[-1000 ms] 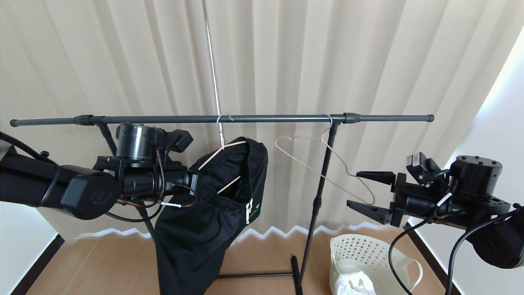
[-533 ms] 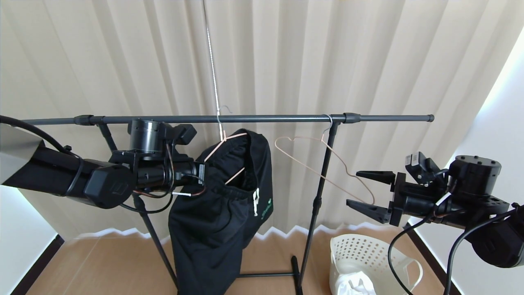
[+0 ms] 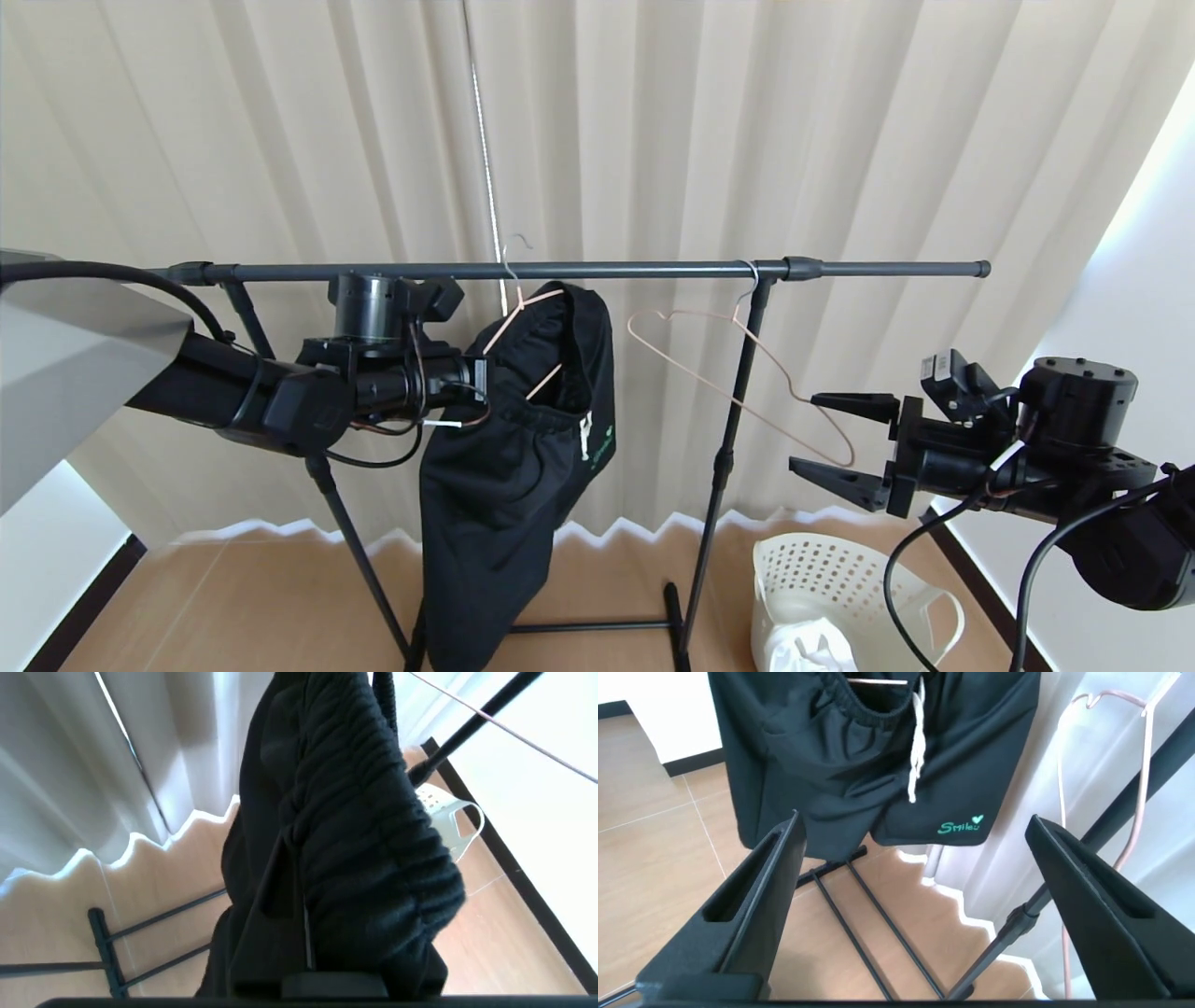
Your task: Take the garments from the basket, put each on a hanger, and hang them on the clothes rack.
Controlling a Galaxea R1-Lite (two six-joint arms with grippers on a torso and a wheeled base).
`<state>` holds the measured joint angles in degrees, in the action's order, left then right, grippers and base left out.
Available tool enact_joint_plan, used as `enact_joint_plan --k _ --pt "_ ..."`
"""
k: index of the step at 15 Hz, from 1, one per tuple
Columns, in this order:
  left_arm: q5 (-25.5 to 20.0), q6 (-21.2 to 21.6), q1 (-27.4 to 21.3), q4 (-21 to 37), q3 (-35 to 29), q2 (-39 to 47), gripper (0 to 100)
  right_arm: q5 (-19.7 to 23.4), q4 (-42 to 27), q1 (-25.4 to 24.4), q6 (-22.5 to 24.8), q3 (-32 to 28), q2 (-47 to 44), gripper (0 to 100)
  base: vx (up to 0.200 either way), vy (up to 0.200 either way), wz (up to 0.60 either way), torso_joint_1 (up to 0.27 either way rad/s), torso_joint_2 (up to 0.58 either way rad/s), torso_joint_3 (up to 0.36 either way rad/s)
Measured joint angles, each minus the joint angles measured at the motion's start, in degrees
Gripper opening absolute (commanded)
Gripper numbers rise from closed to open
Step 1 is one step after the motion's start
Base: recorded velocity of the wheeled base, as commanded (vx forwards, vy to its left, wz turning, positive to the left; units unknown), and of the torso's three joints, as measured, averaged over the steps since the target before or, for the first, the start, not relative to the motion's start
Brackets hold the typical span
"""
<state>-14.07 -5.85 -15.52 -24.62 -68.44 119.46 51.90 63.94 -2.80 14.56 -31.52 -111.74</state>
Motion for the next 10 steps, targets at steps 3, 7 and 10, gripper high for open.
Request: enact_joint_plan --k 3,7,10 --pt "0.5 -0.1 0.3 0.0 -2.0 2.3 0 0.0 0.0 0.0 0.1 0.0 0.0 100 0.000 0.000 0.00 0.000 0.00 0.000" --pt "0.5 0.0 0.3 0.0 -2.5 3.7 0 -0.1 0.0 0.0 0.2 0.0 -0.2 100 0.000 0.000 0.00 0.000 0.00 0.000" --pt "0.5 0.0 0.3 0.0 -2.2 4.2 0 -0.3 0.0 0.0 0.2 0.0 -0.3 100 0.000 0.000 0.00 0.000 0.00 0.000"
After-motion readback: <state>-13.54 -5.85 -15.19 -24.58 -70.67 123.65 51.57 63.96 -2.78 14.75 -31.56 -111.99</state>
